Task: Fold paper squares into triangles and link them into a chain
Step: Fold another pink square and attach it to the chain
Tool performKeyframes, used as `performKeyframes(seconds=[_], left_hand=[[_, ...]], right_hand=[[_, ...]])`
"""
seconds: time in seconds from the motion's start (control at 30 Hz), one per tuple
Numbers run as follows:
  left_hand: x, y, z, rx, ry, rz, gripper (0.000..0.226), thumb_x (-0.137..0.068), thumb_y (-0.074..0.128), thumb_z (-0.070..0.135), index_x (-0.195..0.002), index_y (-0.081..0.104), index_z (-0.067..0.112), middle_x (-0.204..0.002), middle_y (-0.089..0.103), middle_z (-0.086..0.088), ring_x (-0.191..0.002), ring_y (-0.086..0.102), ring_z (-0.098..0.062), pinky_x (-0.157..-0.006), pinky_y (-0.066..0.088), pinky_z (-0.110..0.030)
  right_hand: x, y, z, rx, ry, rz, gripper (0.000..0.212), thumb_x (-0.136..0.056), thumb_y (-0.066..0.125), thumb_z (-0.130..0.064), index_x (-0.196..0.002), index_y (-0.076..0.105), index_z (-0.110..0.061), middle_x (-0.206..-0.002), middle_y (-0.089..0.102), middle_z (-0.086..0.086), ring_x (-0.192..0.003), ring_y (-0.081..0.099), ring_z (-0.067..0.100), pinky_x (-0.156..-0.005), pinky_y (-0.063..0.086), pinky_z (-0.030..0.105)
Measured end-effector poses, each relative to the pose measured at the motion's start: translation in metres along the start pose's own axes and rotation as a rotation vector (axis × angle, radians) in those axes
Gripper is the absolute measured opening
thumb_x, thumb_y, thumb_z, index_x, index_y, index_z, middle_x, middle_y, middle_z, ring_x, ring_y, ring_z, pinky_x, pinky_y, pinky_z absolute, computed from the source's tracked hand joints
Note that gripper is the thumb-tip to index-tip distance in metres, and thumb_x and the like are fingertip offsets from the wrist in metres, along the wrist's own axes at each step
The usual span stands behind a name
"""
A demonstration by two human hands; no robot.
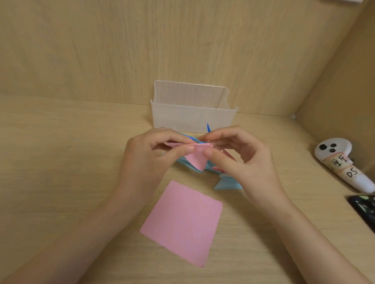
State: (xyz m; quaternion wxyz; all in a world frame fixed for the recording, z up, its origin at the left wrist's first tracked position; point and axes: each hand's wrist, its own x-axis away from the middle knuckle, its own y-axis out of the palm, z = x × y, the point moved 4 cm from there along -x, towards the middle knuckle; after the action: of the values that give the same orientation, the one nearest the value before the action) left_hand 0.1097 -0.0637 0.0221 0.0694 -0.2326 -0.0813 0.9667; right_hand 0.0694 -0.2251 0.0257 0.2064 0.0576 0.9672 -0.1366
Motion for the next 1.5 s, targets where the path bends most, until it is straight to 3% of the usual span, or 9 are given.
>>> performKeyframes(seconds=[0.1,0.2,0.37,0.67,0.83,1.0,1.1,1.2,1.5], left_hand=[[0.001,-0.001,0.002,-0.100,0.094,0.030,0.016,-0.072,0.077,0.017,-0.074,0.072,0.032,-0.075,0.068,0.016,-0.077,0.059,-0.004,-0.073,0.042,-0.015],[0.001,-0.001,0.001,-0.098,0.100,0.056,0.008,-0.071,0.073,0.024,-0.075,0.073,0.030,-0.076,0.069,0.014,-0.081,0.059,-0.008,-0.076,0.044,-0.021],[0.001,-0.001,0.000,-0.041,0.075,0.045,0.011,-0.071,0.075,0.019,-0.074,0.073,0.030,-0.077,0.070,0.015,-0.083,0.061,-0.009,-0.078,0.044,-0.023],[0.003,0.002,0.000,0.022,-0.002,0.015,0.019,-0.072,0.078,0.012,-0.071,0.072,0.030,-0.076,0.071,0.019,-0.082,0.064,-0.003,-0.077,0.046,-0.017],[0.006,0.003,0.003,0.019,-0.027,0.035,0.019,-0.072,0.078,0.014,-0.070,0.072,0.031,-0.077,0.072,0.013,-0.085,0.063,-0.004,-0.078,0.044,-0.015],[0.006,0.004,0.004,0.023,-0.037,0.037,0.021,-0.072,0.078,0.013,-0.069,0.072,0.033,-0.075,0.070,0.018,-0.083,0.061,-0.003,-0.076,0.041,-0.011],[0.007,0.004,0.004,0.021,-0.041,0.041,0.019,-0.072,0.078,0.013,-0.069,0.072,0.031,-0.075,0.070,0.018,-0.084,0.062,-0.004,-0.076,0.042,-0.012],[0.007,0.003,0.002,0.036,-0.057,0.046,0.015,-0.072,0.077,0.012,-0.071,0.073,0.027,-0.077,0.071,0.017,-0.083,0.062,-0.003,-0.075,0.040,-0.010],[0.009,0.006,0.002,0.088,-0.085,0.046,0.019,-0.073,0.077,0.010,-0.069,0.072,0.027,-0.076,0.073,0.014,-0.079,0.065,0.000,-0.074,0.043,-0.011]], right_hand=[[-0.002,-0.005,0.000,0.006,-0.025,0.003,0.013,-0.078,0.072,-0.014,-0.085,0.068,-0.023,-0.092,0.071,0.001,-0.088,0.064,0.020,-0.083,0.053,0.041],[-0.004,-0.006,0.002,-0.049,-0.002,-0.014,0.012,-0.079,0.073,-0.009,-0.083,0.069,-0.019,-0.092,0.071,0.004,-0.093,0.064,0.029,-0.071,0.056,0.026],[-0.008,-0.011,0.003,-0.100,-0.005,-0.033,0.008,-0.077,0.070,-0.012,-0.082,0.072,-0.018,-0.095,0.073,0.003,-0.097,0.064,0.031,-0.080,0.054,0.027],[-0.006,-0.005,0.004,-0.149,0.022,-0.073,0.011,-0.078,0.069,-0.010,-0.078,0.074,-0.020,-0.092,0.074,0.002,-0.096,0.067,0.025,-0.087,0.051,0.039],[-0.005,-0.002,0.003,-0.292,0.104,-0.019,0.010,-0.072,0.073,-0.009,-0.070,0.075,-0.018,-0.085,0.075,0.004,-0.086,0.069,0.018,-0.074,0.053,0.029],[-0.004,-0.003,0.008,-0.313,0.171,0.002,0.009,-0.073,0.073,-0.009,-0.071,0.075,-0.017,-0.088,0.075,0.008,-0.089,0.069,0.022,-0.082,0.053,0.039],[-0.004,-0.002,0.009,-0.325,0.203,-0.008,0.003,-0.073,0.073,-0.010,-0.076,0.073,-0.010,-0.088,0.074,0.008,-0.084,0.069,0.018,-0.079,0.054,0.033],[-0.004,-0.003,0.010,-0.329,0.236,0.012,0.015,-0.071,0.068,-0.014,-0.081,0.068,-0.003,-0.085,0.075,0.008,-0.076,0.068,0.011,-0.070,0.053,0.023],[-0.003,-0.002,0.007,-0.352,0.227,0.067,0.013,-0.066,0.069,-0.016,-0.074,0.068,-0.006,-0.080,0.074,0.007,-0.065,0.066,0.007,-0.062,0.049,0.018]])
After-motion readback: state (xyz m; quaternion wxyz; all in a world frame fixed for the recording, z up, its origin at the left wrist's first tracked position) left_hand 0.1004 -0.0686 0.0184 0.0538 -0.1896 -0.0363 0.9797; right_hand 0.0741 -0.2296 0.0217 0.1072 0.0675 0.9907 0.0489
